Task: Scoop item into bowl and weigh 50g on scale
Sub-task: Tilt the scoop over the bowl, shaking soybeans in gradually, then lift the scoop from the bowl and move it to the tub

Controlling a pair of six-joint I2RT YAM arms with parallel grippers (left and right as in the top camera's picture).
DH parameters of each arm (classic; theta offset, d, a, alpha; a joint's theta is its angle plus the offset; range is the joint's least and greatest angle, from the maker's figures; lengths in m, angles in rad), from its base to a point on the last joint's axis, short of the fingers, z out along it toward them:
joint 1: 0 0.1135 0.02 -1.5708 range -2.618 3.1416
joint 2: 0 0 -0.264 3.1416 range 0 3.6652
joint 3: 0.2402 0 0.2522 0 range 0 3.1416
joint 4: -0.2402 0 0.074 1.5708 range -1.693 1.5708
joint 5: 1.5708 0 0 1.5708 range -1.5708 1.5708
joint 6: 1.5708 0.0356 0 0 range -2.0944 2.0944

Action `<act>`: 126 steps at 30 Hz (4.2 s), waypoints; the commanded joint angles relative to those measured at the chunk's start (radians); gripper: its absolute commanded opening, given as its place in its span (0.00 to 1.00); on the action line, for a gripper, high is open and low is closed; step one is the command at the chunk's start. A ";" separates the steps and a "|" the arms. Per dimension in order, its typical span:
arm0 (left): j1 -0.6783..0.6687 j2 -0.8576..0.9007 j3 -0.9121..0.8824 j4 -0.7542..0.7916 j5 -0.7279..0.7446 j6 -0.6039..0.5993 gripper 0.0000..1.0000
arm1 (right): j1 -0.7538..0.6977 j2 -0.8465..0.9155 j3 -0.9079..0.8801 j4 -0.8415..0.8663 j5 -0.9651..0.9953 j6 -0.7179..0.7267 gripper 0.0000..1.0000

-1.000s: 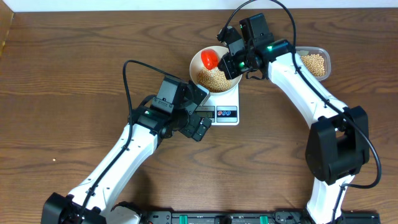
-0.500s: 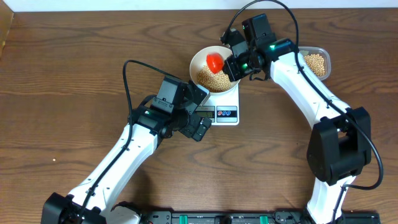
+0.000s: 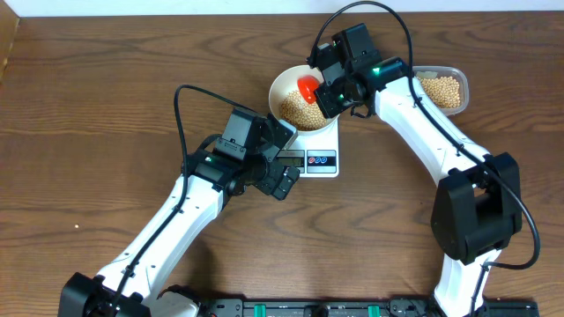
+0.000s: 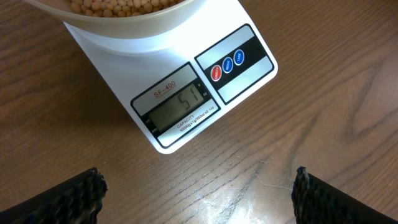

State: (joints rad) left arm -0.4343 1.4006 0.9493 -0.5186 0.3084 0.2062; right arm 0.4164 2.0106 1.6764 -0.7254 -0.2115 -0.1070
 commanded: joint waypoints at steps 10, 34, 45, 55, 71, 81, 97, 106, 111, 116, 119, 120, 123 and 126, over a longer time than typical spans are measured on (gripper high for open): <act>0.004 -0.011 0.002 0.000 -0.006 -0.002 0.98 | 0.011 -0.028 0.021 0.003 0.056 -0.030 0.01; 0.004 -0.011 0.002 0.000 -0.006 -0.002 0.98 | 0.029 -0.028 0.008 -0.006 0.056 -0.053 0.01; 0.004 -0.011 0.002 0.000 -0.006 -0.002 0.98 | 0.055 -0.028 -0.016 -0.008 0.056 -0.085 0.01; 0.004 -0.011 0.002 0.000 -0.006 -0.002 0.98 | 0.083 -0.028 -0.016 -0.012 0.056 -0.085 0.01; 0.004 -0.011 0.002 0.000 -0.006 -0.002 0.98 | 0.091 -0.028 -0.031 -0.012 0.045 -0.085 0.01; 0.004 -0.011 0.002 0.000 -0.006 -0.002 0.98 | 0.095 -0.028 -0.031 0.005 -0.004 -0.081 0.01; 0.004 -0.011 0.002 0.000 -0.006 -0.002 0.98 | 0.085 -0.028 -0.030 0.023 -0.035 -0.028 0.01; 0.004 -0.011 0.002 0.000 -0.006 -0.002 0.98 | 0.020 -0.039 -0.029 0.081 -0.189 0.032 0.01; 0.004 -0.011 0.002 0.000 -0.006 -0.002 0.98 | -0.021 -0.043 -0.028 0.081 -0.233 0.048 0.01; 0.004 -0.011 0.002 0.000 -0.006 -0.002 0.98 | -0.056 -0.049 -0.027 0.083 -0.341 0.059 0.01; 0.004 -0.011 0.002 0.000 -0.006 -0.002 0.98 | -0.076 -0.062 -0.027 0.083 -0.365 0.069 0.01; 0.004 -0.011 0.002 0.000 -0.006 -0.002 0.98 | -0.081 -0.067 -0.027 0.084 -0.372 0.070 0.01; 0.004 -0.011 0.002 0.000 -0.006 -0.002 0.98 | -0.099 -0.082 -0.027 0.083 -0.380 0.096 0.01; 0.004 -0.011 0.002 0.000 -0.006 -0.002 0.98 | -0.117 -0.093 -0.027 0.085 -0.426 0.098 0.01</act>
State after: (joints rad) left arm -0.4343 1.4006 0.9493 -0.5186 0.3084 0.2062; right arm 0.3195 1.9625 1.6527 -0.6445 -0.5667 -0.0330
